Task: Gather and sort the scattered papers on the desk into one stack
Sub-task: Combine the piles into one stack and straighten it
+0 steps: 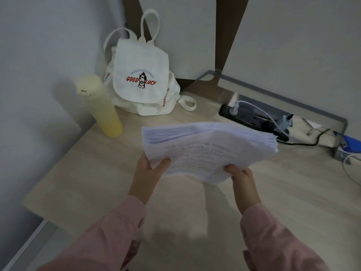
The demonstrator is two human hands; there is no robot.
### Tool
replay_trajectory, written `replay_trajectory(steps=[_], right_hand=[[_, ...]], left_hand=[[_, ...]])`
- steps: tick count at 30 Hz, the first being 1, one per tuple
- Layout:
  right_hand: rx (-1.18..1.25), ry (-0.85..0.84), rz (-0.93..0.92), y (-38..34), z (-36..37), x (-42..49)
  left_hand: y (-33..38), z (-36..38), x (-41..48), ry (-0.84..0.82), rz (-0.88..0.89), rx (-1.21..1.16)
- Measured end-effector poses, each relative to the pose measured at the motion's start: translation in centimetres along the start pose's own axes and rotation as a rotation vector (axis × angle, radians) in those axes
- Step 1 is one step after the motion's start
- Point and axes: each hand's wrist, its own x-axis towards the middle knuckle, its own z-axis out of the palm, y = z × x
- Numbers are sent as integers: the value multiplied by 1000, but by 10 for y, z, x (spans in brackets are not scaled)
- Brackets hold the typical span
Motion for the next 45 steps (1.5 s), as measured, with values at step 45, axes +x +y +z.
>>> replay_trajectory(steps=[45], right_hand=[[-143,-179,199,30,-30,7]], left_hand=[[113,58,0,-383,950,1387]])
